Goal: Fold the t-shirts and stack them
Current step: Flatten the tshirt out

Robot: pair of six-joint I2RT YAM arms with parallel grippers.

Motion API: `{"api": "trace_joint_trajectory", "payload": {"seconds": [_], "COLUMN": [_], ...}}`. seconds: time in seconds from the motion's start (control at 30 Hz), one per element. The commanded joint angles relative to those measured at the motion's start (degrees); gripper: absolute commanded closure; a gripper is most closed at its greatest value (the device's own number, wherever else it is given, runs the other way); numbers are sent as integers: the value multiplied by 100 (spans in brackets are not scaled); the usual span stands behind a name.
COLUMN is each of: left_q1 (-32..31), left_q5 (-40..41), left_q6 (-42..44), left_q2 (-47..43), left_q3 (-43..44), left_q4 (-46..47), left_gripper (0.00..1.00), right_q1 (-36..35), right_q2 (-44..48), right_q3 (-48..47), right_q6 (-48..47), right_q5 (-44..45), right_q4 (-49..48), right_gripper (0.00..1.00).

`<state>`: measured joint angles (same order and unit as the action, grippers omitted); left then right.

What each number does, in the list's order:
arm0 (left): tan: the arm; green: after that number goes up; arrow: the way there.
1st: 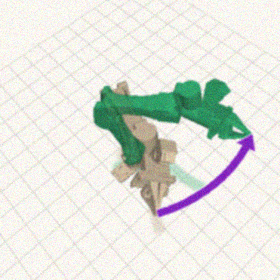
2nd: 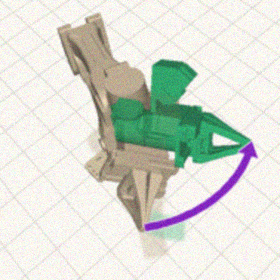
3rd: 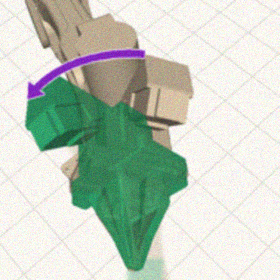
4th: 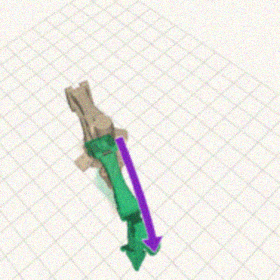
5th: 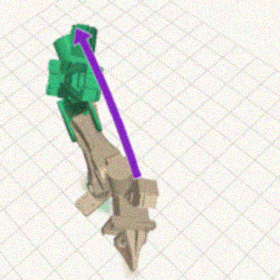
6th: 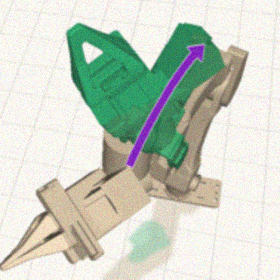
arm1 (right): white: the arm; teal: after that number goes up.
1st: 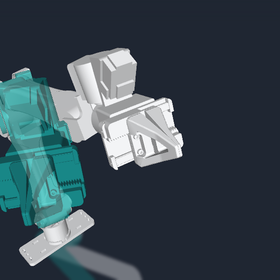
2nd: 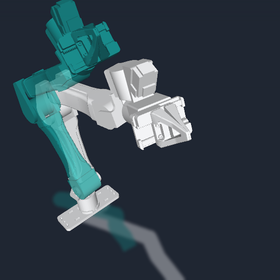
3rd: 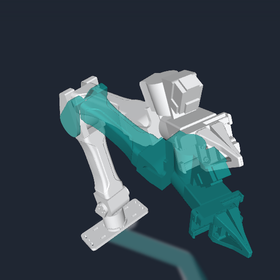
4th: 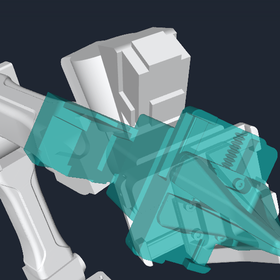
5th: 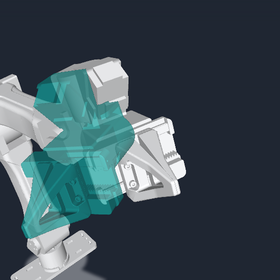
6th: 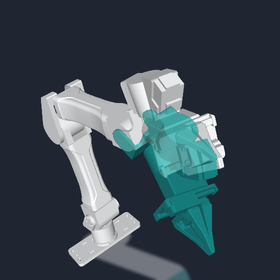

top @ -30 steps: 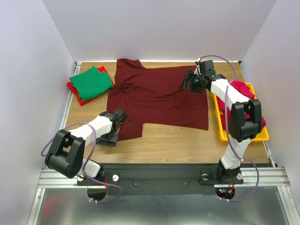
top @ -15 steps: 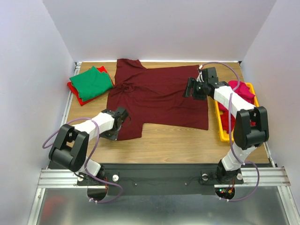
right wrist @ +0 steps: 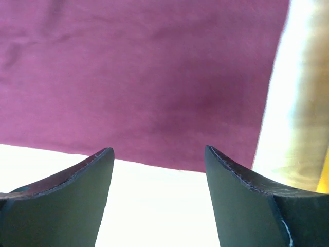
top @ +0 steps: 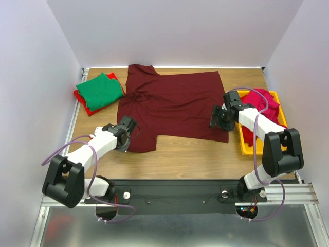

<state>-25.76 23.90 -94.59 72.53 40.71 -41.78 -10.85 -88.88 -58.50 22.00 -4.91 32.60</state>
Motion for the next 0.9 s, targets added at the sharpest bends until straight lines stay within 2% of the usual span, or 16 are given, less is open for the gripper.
{"api": "trace_joint_trajectory", "payload": {"seconds": [0.0, 0.4, 0.63, 0.67, 0.8, 0.87], "left_q1": [-34, -333, -351, -351, -360, -368], "left_q5": [-105, 44, 264, 290, 405, 440], "left_q6": [405, 1680, 2224, 2277, 2734, 3103], "left_q2": [-424, -723, -925, -925, -916, -934], "left_q3": [-28, 578, 684, 754, 991, 1105], "left_q4": [-58, -278, -348, -357, -340, -313], "left_gripper": [100, 100, 100, 100, 100, 100], "right_q1": [39, 654, 663, 663, 663, 672], "right_q2": [169, 425, 179, 135, 73, 108], "right_q3": [224, 919, 814, 814, 893, 963], "right_q6": [419, 674, 700, 700, 648, 604], "right_q5": [674, 763, 719, 719, 737, 780], "right_q4": [282, 317, 150, 141, 124, 133], "right_gripper": [24, 24, 27, 28, 50, 55]}}
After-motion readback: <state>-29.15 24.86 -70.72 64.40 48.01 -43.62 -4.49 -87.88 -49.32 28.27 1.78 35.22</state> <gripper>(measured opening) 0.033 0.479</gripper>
